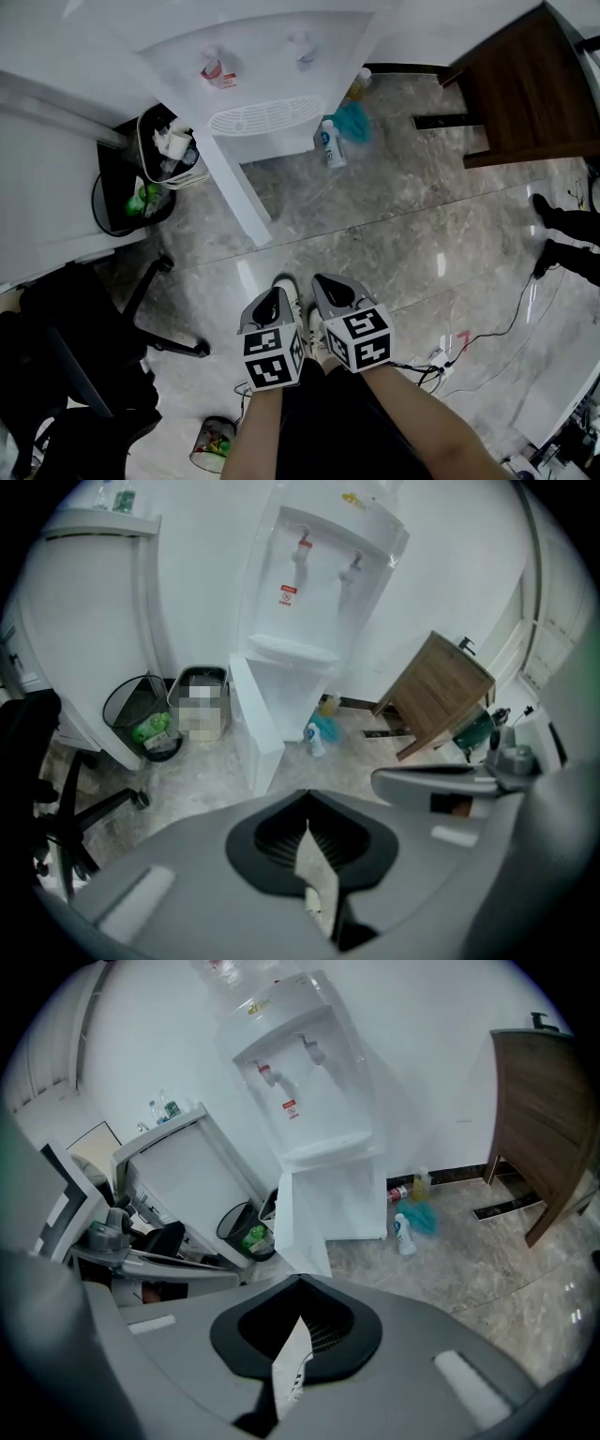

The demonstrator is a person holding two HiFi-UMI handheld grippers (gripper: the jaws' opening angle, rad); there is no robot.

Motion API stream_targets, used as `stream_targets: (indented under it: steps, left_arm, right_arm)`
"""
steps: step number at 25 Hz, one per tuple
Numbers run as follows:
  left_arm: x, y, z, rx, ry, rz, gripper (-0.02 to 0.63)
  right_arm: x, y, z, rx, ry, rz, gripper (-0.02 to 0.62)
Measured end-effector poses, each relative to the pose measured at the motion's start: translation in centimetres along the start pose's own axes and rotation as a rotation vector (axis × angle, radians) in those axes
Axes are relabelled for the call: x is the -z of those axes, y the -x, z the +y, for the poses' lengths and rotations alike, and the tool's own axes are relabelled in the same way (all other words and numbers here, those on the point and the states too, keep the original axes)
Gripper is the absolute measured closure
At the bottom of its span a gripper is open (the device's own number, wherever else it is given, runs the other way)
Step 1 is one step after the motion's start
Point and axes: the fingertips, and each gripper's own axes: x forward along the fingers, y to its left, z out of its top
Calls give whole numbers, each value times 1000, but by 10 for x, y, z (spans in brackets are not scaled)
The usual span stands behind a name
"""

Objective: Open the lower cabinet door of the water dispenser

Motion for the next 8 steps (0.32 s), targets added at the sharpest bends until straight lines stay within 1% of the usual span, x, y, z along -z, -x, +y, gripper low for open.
stream_targets:
  steps: [4,8]
  left_arm:
    - [-2,0,3,-6,21,-1,600]
    - [-4,0,4,-5,23,-4,600]
  right_arm:
    - [-2,-3,2,1,2,0,604]
    - [-5,-4,5,-2,10,-1,604]
